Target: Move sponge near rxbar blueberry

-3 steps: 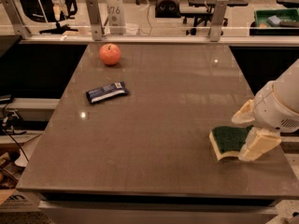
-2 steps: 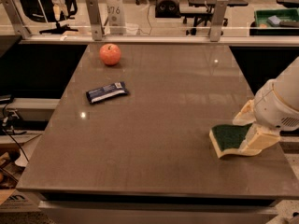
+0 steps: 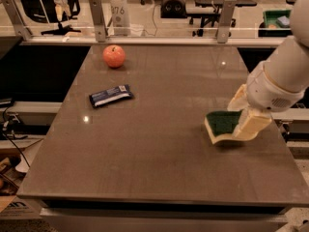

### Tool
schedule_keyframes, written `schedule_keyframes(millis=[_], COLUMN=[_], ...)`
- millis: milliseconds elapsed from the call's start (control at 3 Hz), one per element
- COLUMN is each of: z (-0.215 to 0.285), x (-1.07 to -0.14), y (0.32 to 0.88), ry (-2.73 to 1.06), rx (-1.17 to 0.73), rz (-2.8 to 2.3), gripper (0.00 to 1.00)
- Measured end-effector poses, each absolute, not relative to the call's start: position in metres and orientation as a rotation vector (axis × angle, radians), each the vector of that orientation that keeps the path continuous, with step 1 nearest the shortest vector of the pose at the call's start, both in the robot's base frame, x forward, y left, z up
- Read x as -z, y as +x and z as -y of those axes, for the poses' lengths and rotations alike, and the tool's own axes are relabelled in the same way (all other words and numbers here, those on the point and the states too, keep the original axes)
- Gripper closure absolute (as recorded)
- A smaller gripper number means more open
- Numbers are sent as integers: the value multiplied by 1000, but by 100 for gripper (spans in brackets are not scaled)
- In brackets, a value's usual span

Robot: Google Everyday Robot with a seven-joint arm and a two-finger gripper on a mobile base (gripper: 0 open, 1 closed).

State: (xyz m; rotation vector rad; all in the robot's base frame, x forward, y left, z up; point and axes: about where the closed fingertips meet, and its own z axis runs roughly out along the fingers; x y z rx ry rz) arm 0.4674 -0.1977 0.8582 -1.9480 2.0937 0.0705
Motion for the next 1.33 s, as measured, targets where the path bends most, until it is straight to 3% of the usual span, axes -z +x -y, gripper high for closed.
schedule_keyframes(millis=[1333], z=[85], x=[-869], y=[576], ry=[-1842], rx=[-209], rz=[-2012], gripper=[100])
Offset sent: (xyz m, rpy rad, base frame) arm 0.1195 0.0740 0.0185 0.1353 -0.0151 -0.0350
